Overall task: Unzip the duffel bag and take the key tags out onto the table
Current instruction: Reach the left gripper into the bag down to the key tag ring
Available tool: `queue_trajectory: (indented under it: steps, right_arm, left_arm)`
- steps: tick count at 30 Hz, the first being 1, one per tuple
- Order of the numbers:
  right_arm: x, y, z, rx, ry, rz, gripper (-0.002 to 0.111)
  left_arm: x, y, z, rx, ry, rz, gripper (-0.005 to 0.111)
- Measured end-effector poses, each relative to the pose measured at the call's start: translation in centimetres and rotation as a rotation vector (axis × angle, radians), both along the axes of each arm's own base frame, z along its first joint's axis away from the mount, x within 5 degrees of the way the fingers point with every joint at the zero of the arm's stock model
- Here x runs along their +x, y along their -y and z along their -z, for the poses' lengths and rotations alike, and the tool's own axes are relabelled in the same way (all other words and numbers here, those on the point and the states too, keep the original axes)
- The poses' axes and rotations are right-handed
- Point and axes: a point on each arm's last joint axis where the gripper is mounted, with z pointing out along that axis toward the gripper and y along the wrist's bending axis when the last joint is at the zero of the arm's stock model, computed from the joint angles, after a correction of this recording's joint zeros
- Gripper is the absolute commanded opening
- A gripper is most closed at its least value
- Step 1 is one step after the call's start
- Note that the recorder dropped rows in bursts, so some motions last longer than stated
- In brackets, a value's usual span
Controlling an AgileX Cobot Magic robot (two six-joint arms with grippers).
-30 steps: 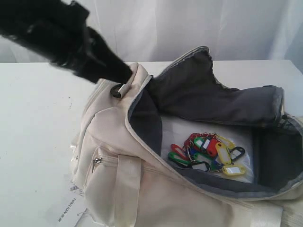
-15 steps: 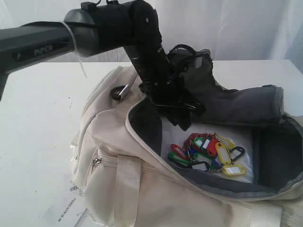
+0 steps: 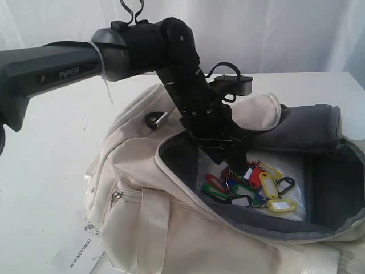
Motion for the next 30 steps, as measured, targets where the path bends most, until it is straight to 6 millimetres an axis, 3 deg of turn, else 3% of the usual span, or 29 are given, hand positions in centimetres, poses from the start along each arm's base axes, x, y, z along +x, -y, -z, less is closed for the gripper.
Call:
queue_trajectory:
  steps: [8, 30]
  right_arm:
    - [0.0, 0.0, 0.0, 0.001, 0.001, 0.000, 0.000]
    - [-0.1, 0.1, -0.1, 0.002, 0.004, 0.000, 0.000]
  left_arm:
    - [-0.1, -0.3, 0.1, 0.027, 0.012, 0.034, 0.071]
    - [-1.6, 1.6, 1.7, 0.009, -0.071, 0.081, 0.070]
